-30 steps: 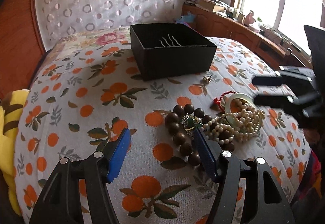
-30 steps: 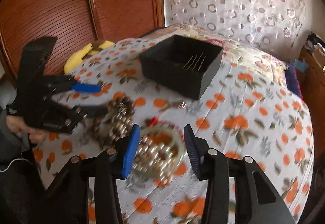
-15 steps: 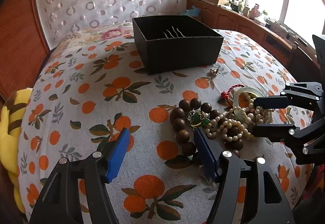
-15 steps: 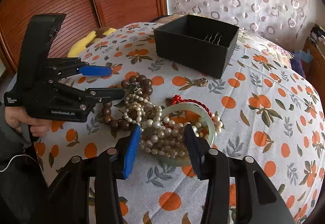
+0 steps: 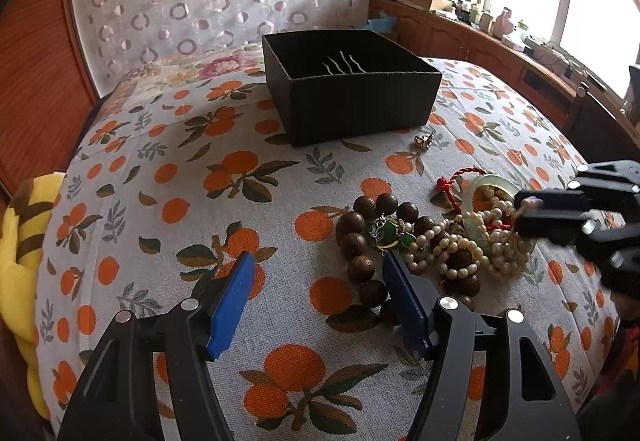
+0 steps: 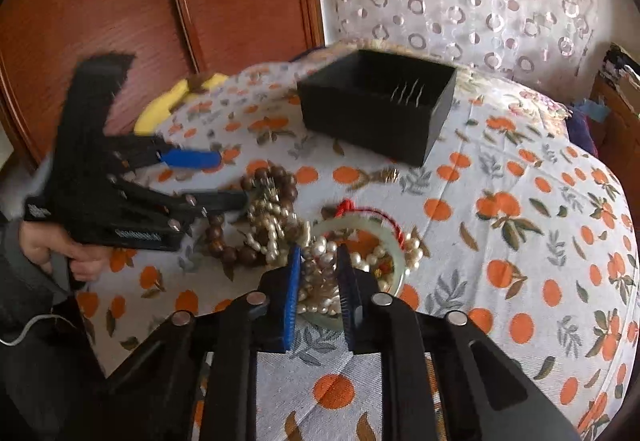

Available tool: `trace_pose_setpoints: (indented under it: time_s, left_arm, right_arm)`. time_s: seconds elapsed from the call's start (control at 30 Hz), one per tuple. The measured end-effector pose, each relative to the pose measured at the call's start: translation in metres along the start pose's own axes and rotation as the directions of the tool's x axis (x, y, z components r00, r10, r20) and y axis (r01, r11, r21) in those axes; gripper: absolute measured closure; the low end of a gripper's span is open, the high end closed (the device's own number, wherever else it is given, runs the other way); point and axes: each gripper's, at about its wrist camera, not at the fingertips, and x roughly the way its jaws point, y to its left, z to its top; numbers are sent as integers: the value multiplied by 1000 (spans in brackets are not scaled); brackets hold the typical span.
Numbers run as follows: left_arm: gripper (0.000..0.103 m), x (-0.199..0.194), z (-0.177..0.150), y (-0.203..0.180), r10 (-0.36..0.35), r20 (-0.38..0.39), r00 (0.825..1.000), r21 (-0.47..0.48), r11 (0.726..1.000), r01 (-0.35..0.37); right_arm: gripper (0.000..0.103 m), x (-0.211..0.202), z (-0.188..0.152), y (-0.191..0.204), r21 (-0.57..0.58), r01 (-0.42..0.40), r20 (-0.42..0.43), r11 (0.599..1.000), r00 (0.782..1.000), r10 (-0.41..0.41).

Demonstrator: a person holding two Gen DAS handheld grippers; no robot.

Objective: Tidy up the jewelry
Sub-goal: 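Lower the right tool onto the pearl necklace and close on it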

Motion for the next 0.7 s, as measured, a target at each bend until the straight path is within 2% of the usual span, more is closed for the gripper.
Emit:
trace_pose_setpoints:
  time_s: [0.13, 0.3, 0.6, 0.7]
  left_arm:
    - [39, 0, 0, 0, 0, 0, 1000, 0, 1000, 0]
    - [39, 0, 0, 0, 0, 0, 1000, -1, 1000, 0]
    - [39, 0, 0, 0, -3, 0, 1000, -2, 1000, 3]
    - [54, -1, 0, -1, -18, 6, 1000, 5, 1000, 18]
  right_arm:
    - [94, -22, 9, -5, 15, 4, 62, 1000, 998, -5]
    - [94, -38, 18, -12, 14, 26, 97, 1000, 995, -27]
    - [95, -87, 42, -24, 28, 76, 222, 997, 972, -81]
    - [95, -100, 48, -29, 31, 92, 247, 995, 964, -97]
